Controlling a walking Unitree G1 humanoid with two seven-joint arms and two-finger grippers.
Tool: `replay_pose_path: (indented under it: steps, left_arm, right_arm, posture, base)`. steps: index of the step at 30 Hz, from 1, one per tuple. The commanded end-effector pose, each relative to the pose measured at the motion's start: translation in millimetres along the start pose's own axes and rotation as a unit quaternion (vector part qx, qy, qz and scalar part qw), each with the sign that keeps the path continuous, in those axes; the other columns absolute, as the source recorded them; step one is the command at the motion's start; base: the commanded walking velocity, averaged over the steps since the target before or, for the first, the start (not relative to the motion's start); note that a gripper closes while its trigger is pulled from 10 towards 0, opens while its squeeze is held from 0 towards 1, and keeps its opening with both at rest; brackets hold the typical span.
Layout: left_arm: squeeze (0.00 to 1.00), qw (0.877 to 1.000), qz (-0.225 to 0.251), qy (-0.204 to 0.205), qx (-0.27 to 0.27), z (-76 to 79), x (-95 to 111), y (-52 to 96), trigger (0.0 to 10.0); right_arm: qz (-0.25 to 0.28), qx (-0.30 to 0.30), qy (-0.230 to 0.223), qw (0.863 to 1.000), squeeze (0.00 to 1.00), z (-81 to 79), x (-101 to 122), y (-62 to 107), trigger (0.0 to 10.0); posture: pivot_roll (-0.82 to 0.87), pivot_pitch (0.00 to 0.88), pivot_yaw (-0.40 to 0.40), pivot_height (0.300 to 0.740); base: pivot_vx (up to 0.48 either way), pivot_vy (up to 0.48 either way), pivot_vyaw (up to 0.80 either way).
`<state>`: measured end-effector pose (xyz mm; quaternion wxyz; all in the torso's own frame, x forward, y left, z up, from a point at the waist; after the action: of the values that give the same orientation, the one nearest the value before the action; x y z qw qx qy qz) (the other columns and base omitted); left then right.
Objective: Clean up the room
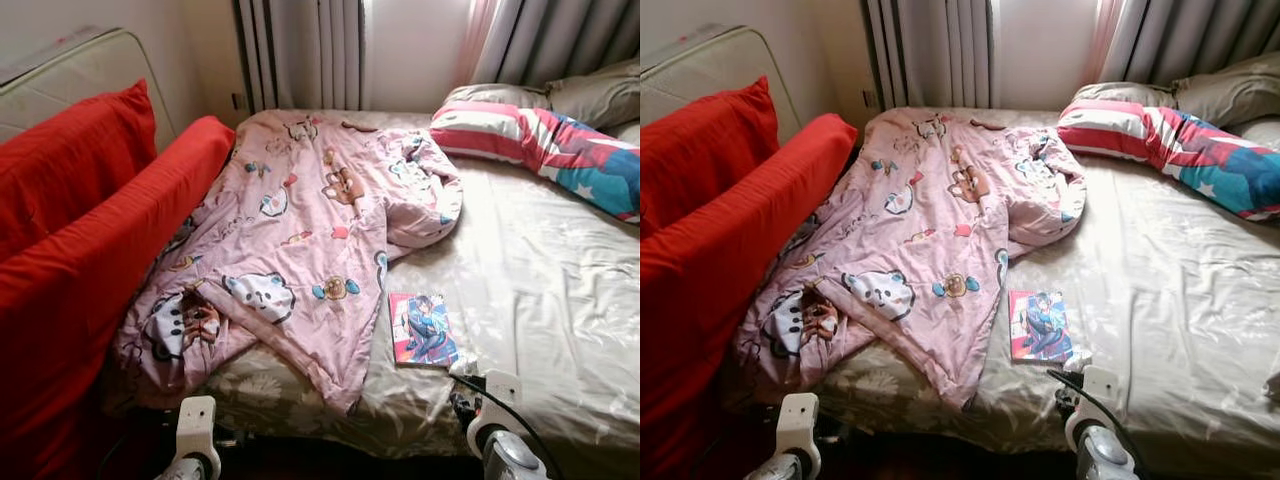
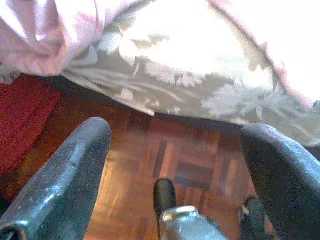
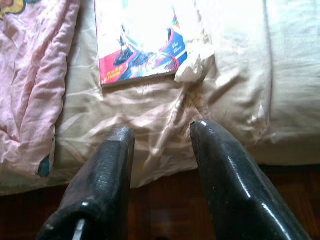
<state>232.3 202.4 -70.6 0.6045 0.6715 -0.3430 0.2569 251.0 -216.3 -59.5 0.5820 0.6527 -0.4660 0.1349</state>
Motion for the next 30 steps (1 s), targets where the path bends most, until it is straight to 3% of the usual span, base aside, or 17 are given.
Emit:
replay_pose_path:
  steps: [1,7,9,11,14,16,22,28,30]
  left_arm:
    - [0.0,1.0,0.011,0.01,0.012,-1.9,-1.8,2.1,10.0]
    - [0.0,0.998,0.057,0.015,0.03,-3.8,6.9,3.9,10.0]
    - [0.0,0.99,0.13,-0.007,0.049,-23.0,71.3,-10.3,10.0]
    - [0.0,0.983,0.172,-0.012,0.058,-32.4,104.8,-12.7,10.0]
    - [0.0,0.978,0.203,-0.008,0.056,-33.1,108.7,-9.4,10.0]
    - [0.0,0.968,0.243,-0.013,0.061,-32.6,128.8,-7.5,10.0]
    - [0.0,0.954,0.291,-0.031,0.059,-28.5,150.3,-3.2,10.0]
    - [0.0,0.952,0.299,-0.033,0.056,-24.7,139.4,0.4,10.0]
    - [0.0,0.945,0.319,-0.045,0.05,-25.7,139.2,6.1,10.0]
  right_arm:
    - [0.01,0.0,-0.006,1.0,0.0,0.0,-0.2,0.8,10.0]
    - [0.05,0.006,-0.011,0.999,0.0,-0.4,7.8,1.9,10.0]
    - [0.059,0.008,-0.015,0.998,0.0,-0.6,9.1,2.5,10.0]
    - [0.066,0.009,-0.019,0.998,0.0,-0.3,9.4,3.1,10.0]
    - [0.08,0.016,-0.027,0.996,0.0,0.0,9.8,4.8,10.0]
    - [0.083,0.022,-0.013,0.996,0.0,-0.1,9.7,5.7,10.0]
    - [0.097,0.017,-0.018,0.995,0.0,5.1,5.8,9.7,10.0]
    - [0.102,0.012,-0.007,0.995,0.0,12.2,-2.4,15.3,10.0]
    - [0.117,0.019,0.024,0.993,0.0,13.7,-0.9,18.2,10.0]
  posture:
    - [-0.03,0.0,0.03,0.74]
    - [-0.03,0.0,0.019,0.74]
    - [-0.03,0.0,0.017,0.74]
    - [-0.04,0.0,0.013,0.74]
    - [-0.05,0.011,0.01,0.74]
    - [-0.05,0.019,0.009,0.74]
    - [-0.06,0.019,0.011,0.74]
    - [-0.07,0.016,0.009,0.74]
    - [-0.07,0.017,0.007,0.74]
  base:
    - [0.0,0.0,0.0]
    - [0.0,0.0,0.0]
    - [0.0,0.0,0.0]
    - [0.0,0.0,0.0]
    - [0.0,0.0,0.0]
    - [0.0,0.0,0.0]
    - [0.0,0.0,0.0]
    - [0.0,0.0,0.0]
    - [0.0,0.0,0.0]
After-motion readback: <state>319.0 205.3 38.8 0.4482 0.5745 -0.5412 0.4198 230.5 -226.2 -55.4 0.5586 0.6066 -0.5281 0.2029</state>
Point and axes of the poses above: a point about 5 cm out from each wrist's last joint towards the gripper, its own y axis pointing back from the gripper into the wrist, its own x axis along the axis of the wrist's last joint, z = x × y, the point moved 2 cm from there along -y, pointing out of the wrist towards the gripper, and after that the axes turned 13 degrees about -y, right-handed, at the moved point
